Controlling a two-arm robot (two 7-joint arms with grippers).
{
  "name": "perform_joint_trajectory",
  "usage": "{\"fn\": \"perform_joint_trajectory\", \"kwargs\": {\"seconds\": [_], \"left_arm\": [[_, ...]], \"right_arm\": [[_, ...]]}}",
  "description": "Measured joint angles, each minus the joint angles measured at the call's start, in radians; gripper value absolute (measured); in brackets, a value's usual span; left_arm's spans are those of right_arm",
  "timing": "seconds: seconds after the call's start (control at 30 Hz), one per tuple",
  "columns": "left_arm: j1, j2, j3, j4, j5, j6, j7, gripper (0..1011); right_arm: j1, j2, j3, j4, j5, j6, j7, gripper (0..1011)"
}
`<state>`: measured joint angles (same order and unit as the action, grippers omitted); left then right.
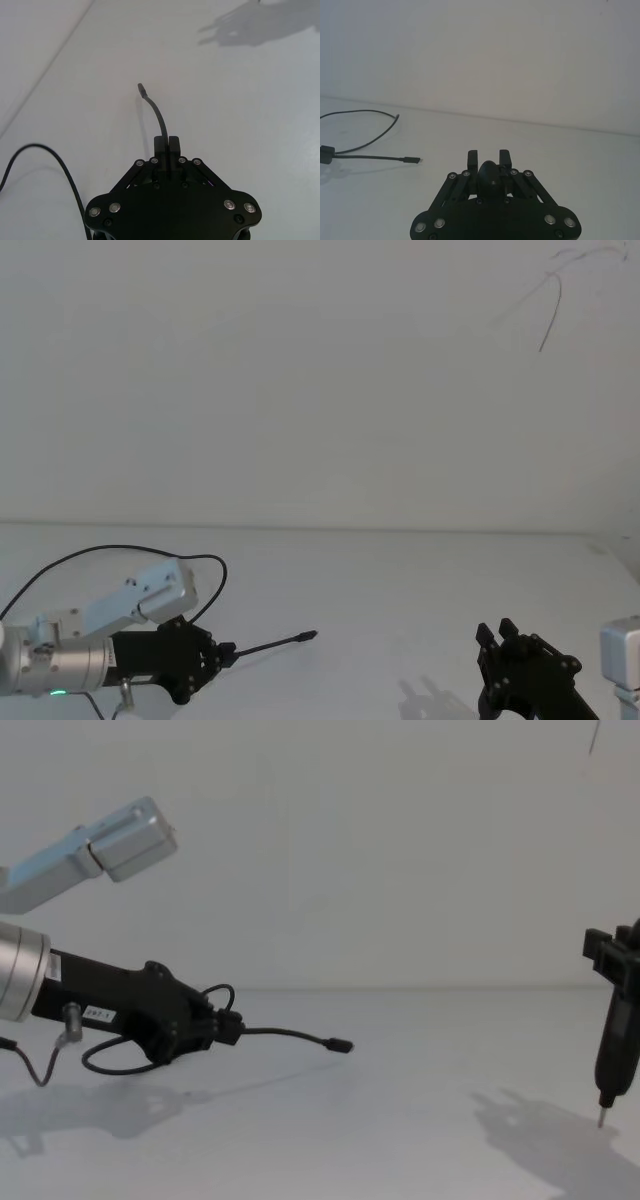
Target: Pick up the data cable with the one hand.
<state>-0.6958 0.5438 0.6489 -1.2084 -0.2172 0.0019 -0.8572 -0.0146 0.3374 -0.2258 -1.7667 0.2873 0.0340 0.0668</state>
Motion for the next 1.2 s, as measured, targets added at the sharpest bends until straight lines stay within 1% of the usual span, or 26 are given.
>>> {"fn": "perform_joint_trajectory", "kwargs": {"seconds": [0.17, 0.2, 0.23, 0.27, 0.3, 0.37, 0.4, 0.47, 0.5, 0.6, 0.63, 0.7, 0.73, 0.83, 0.93, 0.97, 1.2], "left_arm": [[0.001, -0.002, -0.006, 0.006, -0.028, -0.046, -0.031, 39], [0.002, -0.003, -0.008, 0.008, -0.040, -0.064, -0.046, 39], [0.002, -0.003, -0.009, 0.009, -0.044, -0.069, -0.051, 39], [0.004, -0.003, -0.011, 0.011, -0.060, -0.086, -0.068, 39], [0.004, -0.003, -0.011, 0.011, -0.060, -0.086, -0.068, 39], [0.006, -0.002, -0.016, 0.014, -0.082, -0.107, -0.093, 39], [0.008, 0.000, -0.020, 0.015, -0.102, -0.123, -0.115, 39], [0.011, 0.002, -0.024, 0.015, -0.122, -0.136, -0.137, 39], [0.015, 0.006, -0.028, 0.015, -0.140, -0.145, -0.155, 39], [0.021, 0.013, -0.033, 0.014, -0.166, -0.156, -0.179, 39], [0.025, 0.018, -0.036, 0.011, -0.181, -0.162, -0.197, 39], [0.029, 0.023, -0.039, 0.009, -0.195, -0.166, -0.210, 39], [0.033, 0.029, -0.042, 0.006, -0.210, -0.171, -0.224, 39], [0.038, 0.037, -0.047, 0.003, -0.230, -0.178, -0.243, 39], [0.041, 0.042, -0.050, 0.000, -0.243, -0.182, -0.256, 39], [0.042, 0.044, -0.050, -0.001, -0.247, -0.184, -0.260, 39], [0.049, 0.054, -0.057, -0.006, -0.275, -0.192, -0.287, 39]], "right_arm": [[0.000, 0.000, 0.000, 0.000, 0.000, 0.000, 0.000, 251], [0.000, 0.000, 0.000, 0.000, 0.000, 0.000, 0.000, 251], [0.000, 0.000, 0.000, 0.000, 0.000, 0.000, 0.000, 251], [0.000, 0.000, 0.000, 0.000, 0.000, 0.000, 0.000, 251], [0.000, 0.000, 0.000, 0.000, 0.000, 0.000, 0.000, 251], [0.000, 0.000, 0.000, 0.000, 0.000, 0.000, 0.000, 251], [0.000, 0.000, 0.000, 0.000, 0.000, 0.000, 0.000, 251], [0.000, 0.000, 0.000, 0.000, 0.000, 0.000, 0.000, 251], [0.000, -0.001, 0.000, 0.000, 0.000, 0.000, 0.000, 251], [0.000, -0.003, 0.001, -0.001, 0.002, 0.000, 0.002, 251], [0.001, -0.004, 0.001, -0.002, 0.004, 0.000, 0.004, 251], [0.001, -0.006, 0.003, -0.003, 0.008, 0.001, 0.007, 251], [0.002, -0.009, 0.005, -0.006, 0.014, 0.001, 0.010, 251], [0.006, -0.018, 0.008, -0.011, 0.033, 0.004, 0.021, 251], [0.011, -0.028, 0.012, -0.017, 0.054, 0.009, 0.031, 251], [0.011, -0.028, 0.012, -0.017, 0.054, 0.009, 0.031, 251], [0.028, -0.062, 0.026, -0.039, 0.122, 0.036, 0.055, 251]]}}
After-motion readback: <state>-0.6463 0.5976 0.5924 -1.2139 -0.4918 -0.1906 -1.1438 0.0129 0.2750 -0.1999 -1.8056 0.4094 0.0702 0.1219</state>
